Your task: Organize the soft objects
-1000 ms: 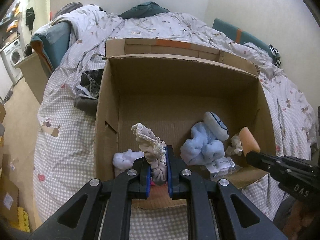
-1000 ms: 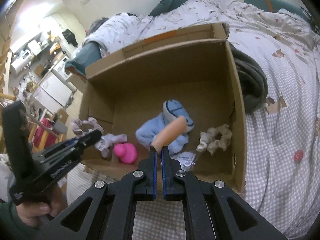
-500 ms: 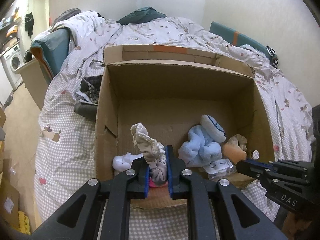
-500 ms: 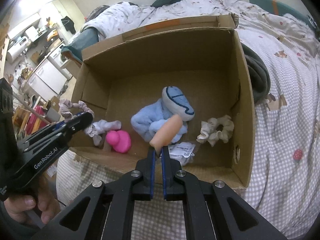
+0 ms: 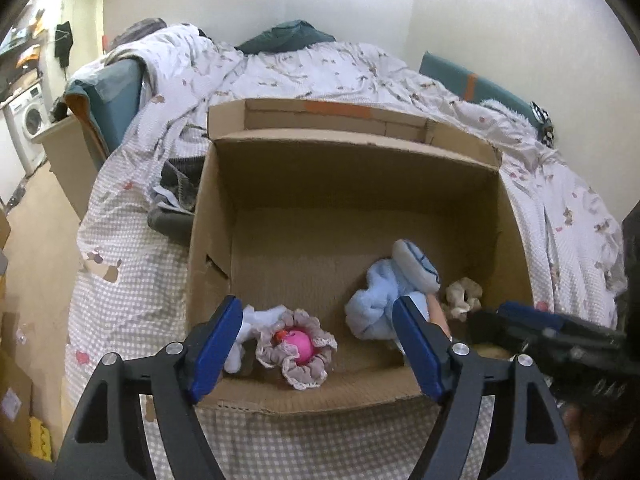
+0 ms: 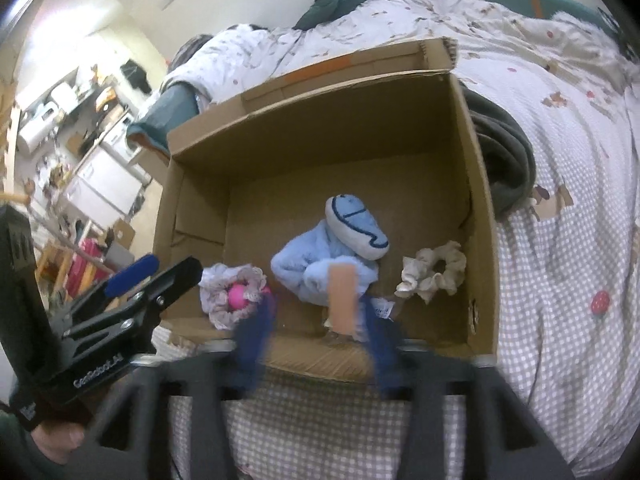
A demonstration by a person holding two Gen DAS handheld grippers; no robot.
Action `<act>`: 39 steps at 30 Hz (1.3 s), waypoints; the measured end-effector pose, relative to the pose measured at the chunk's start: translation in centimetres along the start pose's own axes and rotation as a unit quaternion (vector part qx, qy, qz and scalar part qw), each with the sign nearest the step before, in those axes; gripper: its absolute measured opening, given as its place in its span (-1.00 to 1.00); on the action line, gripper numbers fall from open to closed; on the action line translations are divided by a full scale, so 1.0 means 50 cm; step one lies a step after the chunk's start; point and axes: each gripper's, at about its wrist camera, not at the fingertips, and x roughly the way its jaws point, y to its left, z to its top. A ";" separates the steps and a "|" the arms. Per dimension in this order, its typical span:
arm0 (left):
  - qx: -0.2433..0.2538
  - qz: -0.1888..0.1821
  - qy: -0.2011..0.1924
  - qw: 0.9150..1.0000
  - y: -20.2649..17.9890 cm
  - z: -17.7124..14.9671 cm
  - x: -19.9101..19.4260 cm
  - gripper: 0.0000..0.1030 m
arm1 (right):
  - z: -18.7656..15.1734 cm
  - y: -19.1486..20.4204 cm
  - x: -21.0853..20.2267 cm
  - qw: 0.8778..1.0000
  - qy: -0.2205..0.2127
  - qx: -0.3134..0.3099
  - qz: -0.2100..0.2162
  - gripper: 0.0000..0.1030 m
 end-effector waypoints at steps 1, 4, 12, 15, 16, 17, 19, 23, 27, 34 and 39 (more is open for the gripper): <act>0.003 0.007 0.001 1.000 0.001 -0.001 0.000 0.46 | 0.002 -0.002 -0.006 1.000 -0.007 0.003 0.002 0.49; 0.011 0.030 -0.001 0.999 0.003 0.003 -0.010 0.46 | 0.009 -0.010 -0.016 1.000 -0.011 0.016 0.002 0.51; -0.020 0.043 -0.052 0.998 0.044 0.035 -0.106 0.46 | 0.029 0.004 -0.086 0.998 -0.060 0.013 -0.025 1.00; -0.034 0.048 -0.085 0.995 0.061 0.031 -0.158 0.46 | 0.024 0.024 -0.133 0.994 -0.101 -0.005 -0.034 1.00; -0.033 0.049 -0.091 0.994 0.063 0.027 -0.171 0.46 | 0.021 0.033 -0.147 0.993 -0.110 -0.013 -0.035 1.00; -0.031 0.051 -0.094 0.994 0.063 0.022 -0.182 0.46 | 0.019 0.039 -0.157 0.993 -0.114 -0.019 -0.035 1.00; -0.022 0.051 -0.093 0.994 0.063 0.003 -0.200 0.46 | 0.008 0.052 -0.175 0.991 -0.122 -0.033 -0.038 1.00; -0.025 0.050 -0.088 0.995 0.069 -0.034 -0.231 0.62 | -0.026 0.066 -0.200 0.989 -0.132 -0.047 -0.047 1.00; -0.037 0.056 -0.082 0.994 0.078 -0.064 -0.239 0.84 | -0.055 0.070 -0.207 0.988 -0.135 -0.056 -0.057 1.00; -0.031 0.068 -0.063 0.995 0.072 -0.106 -0.216 0.95 | -0.097 0.058 -0.179 0.985 -0.137 -0.060 -0.086 1.00; -0.034 0.069 -0.053 0.996 0.071 -0.103 -0.183 0.95 | -0.093 0.059 -0.158 0.983 -0.136 -0.069 -0.100 1.00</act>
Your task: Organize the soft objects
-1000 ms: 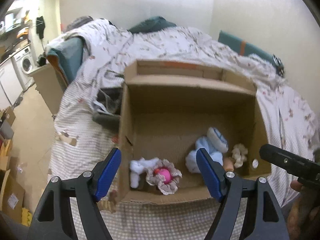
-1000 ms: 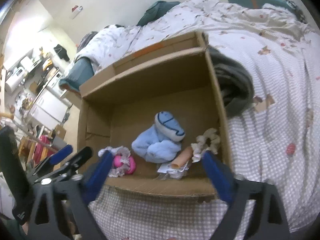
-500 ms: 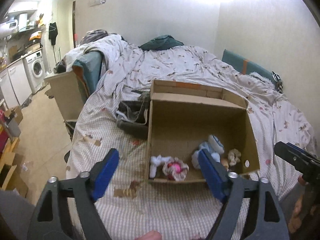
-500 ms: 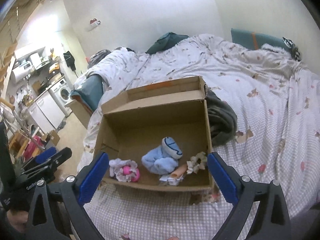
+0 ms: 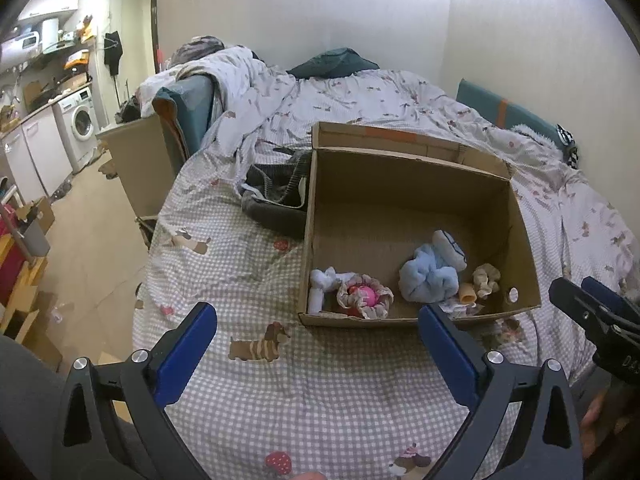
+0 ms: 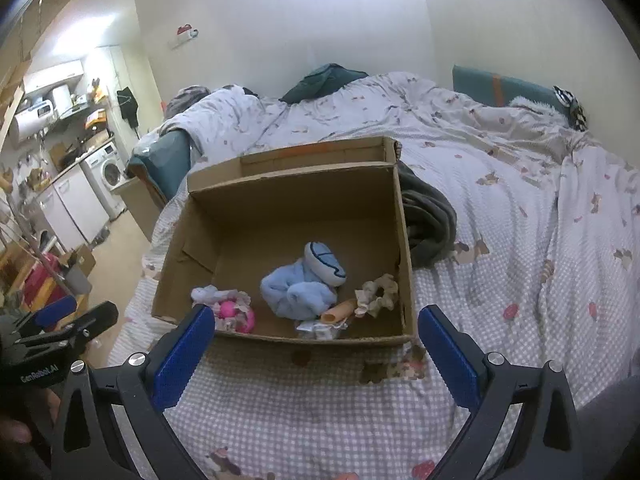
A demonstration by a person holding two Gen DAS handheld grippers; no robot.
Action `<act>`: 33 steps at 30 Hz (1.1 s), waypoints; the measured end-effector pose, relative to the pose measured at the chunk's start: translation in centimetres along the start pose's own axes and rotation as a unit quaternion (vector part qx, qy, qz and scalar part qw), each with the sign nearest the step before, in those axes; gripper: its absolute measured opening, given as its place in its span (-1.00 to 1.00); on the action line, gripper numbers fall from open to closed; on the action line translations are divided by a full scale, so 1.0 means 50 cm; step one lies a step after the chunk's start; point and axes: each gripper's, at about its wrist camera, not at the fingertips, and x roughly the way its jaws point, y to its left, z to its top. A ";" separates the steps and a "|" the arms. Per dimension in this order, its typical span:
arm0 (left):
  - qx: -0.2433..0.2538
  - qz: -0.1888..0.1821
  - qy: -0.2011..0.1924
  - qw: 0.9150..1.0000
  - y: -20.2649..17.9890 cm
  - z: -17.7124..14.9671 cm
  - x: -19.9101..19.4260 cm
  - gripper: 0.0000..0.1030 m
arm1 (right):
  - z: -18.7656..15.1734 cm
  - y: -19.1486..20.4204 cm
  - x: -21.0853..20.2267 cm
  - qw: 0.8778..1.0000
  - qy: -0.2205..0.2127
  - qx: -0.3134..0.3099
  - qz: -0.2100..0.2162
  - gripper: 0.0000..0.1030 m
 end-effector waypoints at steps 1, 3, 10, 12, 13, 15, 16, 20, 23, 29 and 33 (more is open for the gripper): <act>-0.001 0.000 0.002 1.000 0.000 0.001 0.004 0.96 | 0.000 -0.002 0.002 1.000 0.001 0.002 0.001 1.00; -0.004 -0.001 0.007 1.000 0.001 0.001 0.009 0.96 | -0.002 -0.005 0.005 1.000 0.005 0.007 0.003 1.00; -0.015 -0.009 0.013 1.000 0.009 0.004 0.016 0.96 | -0.005 0.000 0.009 1.000 0.011 0.005 0.007 1.00; -0.014 -0.009 0.014 1.000 0.009 0.004 0.016 0.96 | -0.005 0.002 0.009 1.000 0.011 0.003 0.010 1.00; -0.014 -0.009 0.015 1.000 0.009 0.005 0.016 0.96 | -0.005 0.003 0.010 1.000 0.010 0.002 0.009 1.00; -0.014 -0.009 0.015 1.000 0.009 0.004 0.017 0.96 | -0.005 0.004 0.009 1.000 0.010 0.001 0.010 1.00; -0.014 -0.009 0.015 1.000 0.009 0.005 0.017 0.96 | -0.005 0.004 0.009 1.000 0.010 0.001 0.010 1.00; -0.011 -0.009 0.015 1.000 0.007 0.003 0.019 0.96 | -0.005 0.004 0.009 1.000 0.010 0.001 0.010 1.00; -0.010 -0.009 0.016 1.000 0.007 0.002 0.020 0.96 | -0.005 0.005 0.009 1.000 0.010 0.001 0.010 1.00; -0.010 -0.009 0.016 1.000 0.007 0.002 0.019 0.96 | -0.005 0.005 0.008 1.000 0.010 0.001 0.010 1.00; -0.011 -0.009 0.016 1.000 0.007 0.002 0.020 0.96 | -0.006 0.005 0.009 1.000 0.010 0.003 0.010 1.00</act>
